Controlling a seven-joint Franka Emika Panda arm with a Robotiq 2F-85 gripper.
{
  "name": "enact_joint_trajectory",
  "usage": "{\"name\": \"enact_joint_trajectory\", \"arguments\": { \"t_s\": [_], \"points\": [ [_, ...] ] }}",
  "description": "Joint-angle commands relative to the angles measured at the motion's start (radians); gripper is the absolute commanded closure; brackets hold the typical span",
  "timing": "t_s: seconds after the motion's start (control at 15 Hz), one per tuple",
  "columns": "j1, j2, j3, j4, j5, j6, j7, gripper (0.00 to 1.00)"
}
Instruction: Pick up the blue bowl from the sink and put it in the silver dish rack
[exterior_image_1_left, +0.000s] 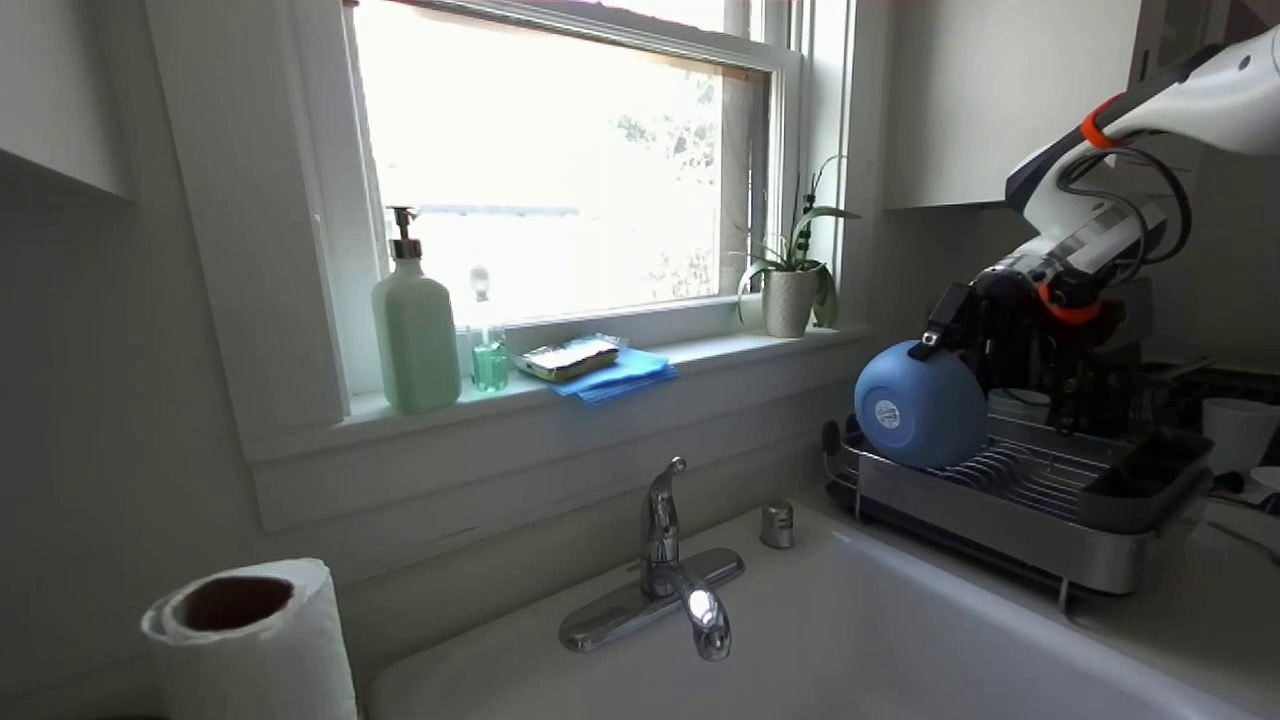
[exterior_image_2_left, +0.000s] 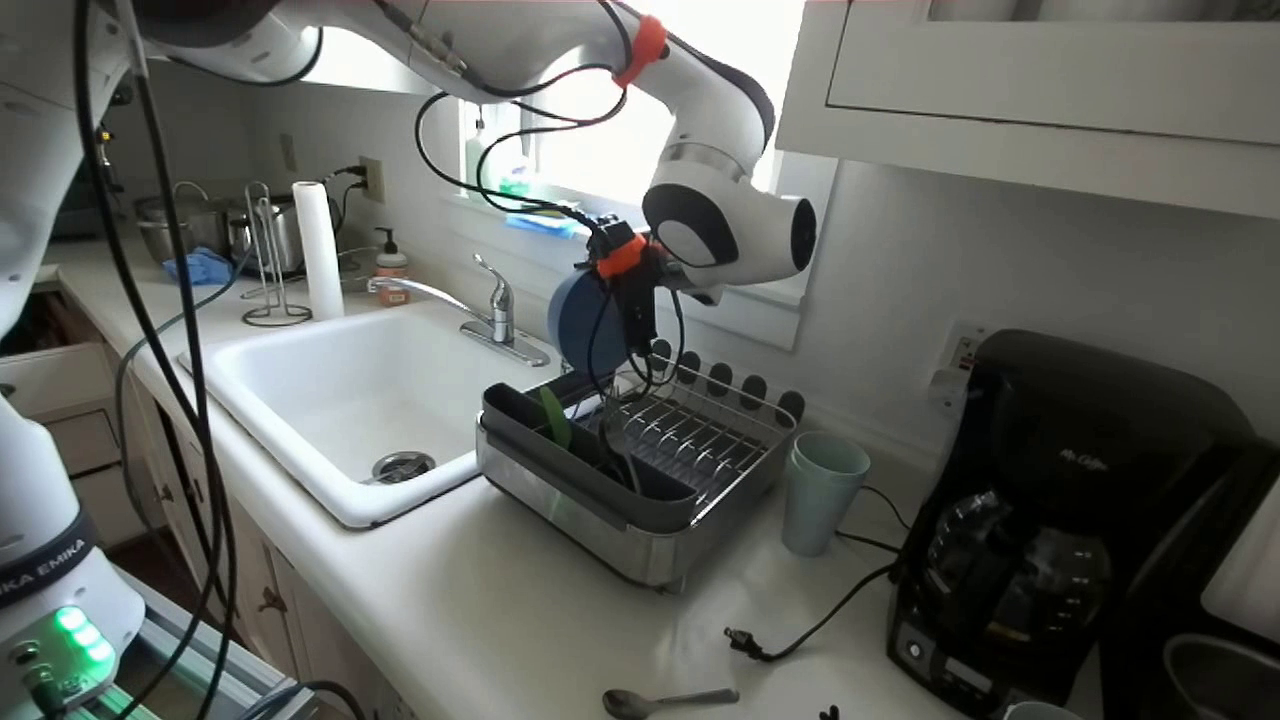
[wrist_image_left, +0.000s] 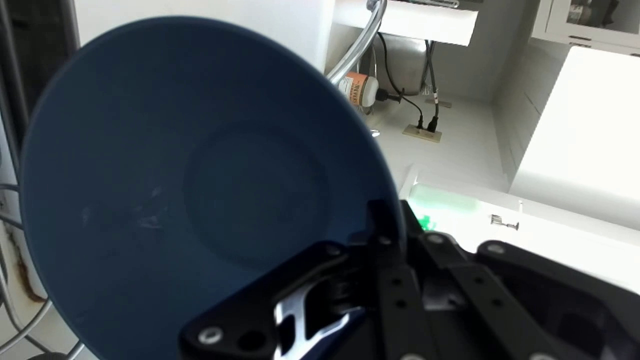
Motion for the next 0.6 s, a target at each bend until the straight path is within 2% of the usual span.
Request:
{"name": "enact_joint_trajectory", "arguments": {
  "t_s": [0.0, 0.53],
  "points": [
    [-0.018, 0.061, 0.036, 0.085, 0.015, -0.004, -0.001, 0.99],
    [-0.037, 0.130, 0.048, 0.200, -0.008, 0.029, 0.041, 0.99]
  ]
}}
